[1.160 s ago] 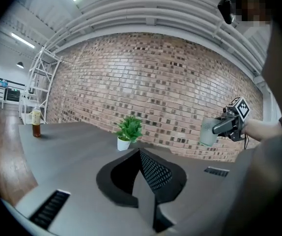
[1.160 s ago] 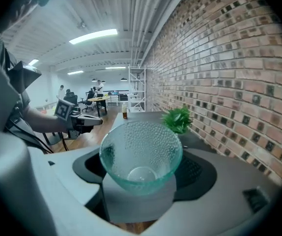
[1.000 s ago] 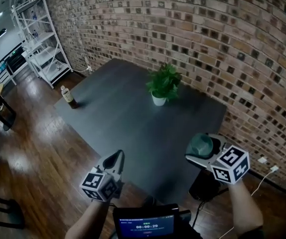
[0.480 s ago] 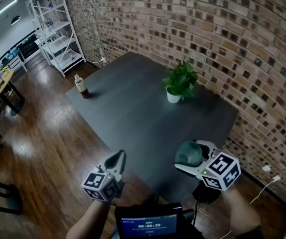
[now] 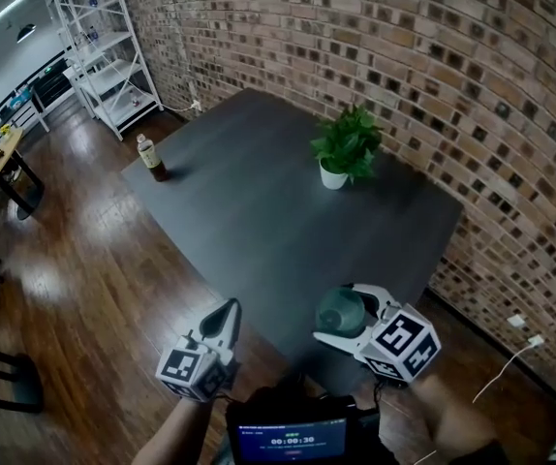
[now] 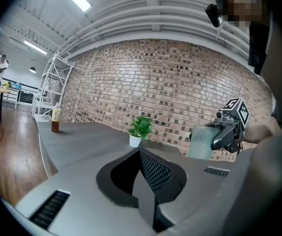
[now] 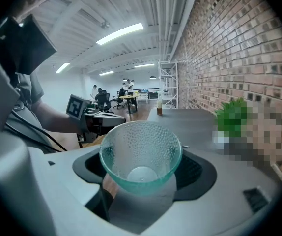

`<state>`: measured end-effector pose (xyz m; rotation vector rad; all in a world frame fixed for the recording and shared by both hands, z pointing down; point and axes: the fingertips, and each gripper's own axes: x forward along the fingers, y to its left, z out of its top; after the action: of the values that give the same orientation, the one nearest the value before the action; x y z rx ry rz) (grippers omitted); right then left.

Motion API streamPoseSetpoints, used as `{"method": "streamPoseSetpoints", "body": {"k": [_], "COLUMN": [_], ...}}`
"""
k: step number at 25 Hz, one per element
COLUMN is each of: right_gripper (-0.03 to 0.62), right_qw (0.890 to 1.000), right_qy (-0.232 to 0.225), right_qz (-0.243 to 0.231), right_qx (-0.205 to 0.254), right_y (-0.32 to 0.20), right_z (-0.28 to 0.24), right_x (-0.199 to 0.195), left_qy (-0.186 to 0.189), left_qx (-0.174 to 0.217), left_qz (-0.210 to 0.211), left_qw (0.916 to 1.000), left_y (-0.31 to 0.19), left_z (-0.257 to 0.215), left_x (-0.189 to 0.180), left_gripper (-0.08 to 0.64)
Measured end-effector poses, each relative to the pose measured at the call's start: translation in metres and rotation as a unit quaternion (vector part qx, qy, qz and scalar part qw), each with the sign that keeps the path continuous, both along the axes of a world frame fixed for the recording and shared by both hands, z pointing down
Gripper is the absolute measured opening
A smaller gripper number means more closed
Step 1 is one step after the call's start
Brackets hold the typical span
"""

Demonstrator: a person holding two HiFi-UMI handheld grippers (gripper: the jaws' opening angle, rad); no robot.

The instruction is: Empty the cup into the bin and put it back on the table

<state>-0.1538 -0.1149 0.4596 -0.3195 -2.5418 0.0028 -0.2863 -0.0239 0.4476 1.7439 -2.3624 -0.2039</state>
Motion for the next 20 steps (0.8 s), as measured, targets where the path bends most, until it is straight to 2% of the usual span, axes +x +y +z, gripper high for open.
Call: {"method": "streamPoseSetpoints", "body": {"k": [4, 12, 20], "right_gripper": [0.393, 0.393, 0.393], "right_qw": [1.000, 1.000, 1.000], "right_qy": [0.006, 0.018, 0.019], "right_qz": [-0.002, -0.010, -0.015], "right_qx": [-0.013, -0.007, -0.013], "right_y": [0.007, 0.016, 0.027], "right_z": [0.029, 0.100, 0.161], "right_x": [0.001, 0.008, 0.006], "left_qy": [-0.004, -0.018, -0.022], "left_qx": [-0.001, -0.019, -0.017], "left_qz": [-0.001, 0.002, 0.011], "left_qw": [1.0000, 0.9997, 0.9996], "left_y": [0.008, 0.017, 0.020], "left_z": [0.021, 0.071, 0.108], "left_x": [0.006, 0.021, 0.031], "left_gripper": [0.003, 0.003, 0.011]}}
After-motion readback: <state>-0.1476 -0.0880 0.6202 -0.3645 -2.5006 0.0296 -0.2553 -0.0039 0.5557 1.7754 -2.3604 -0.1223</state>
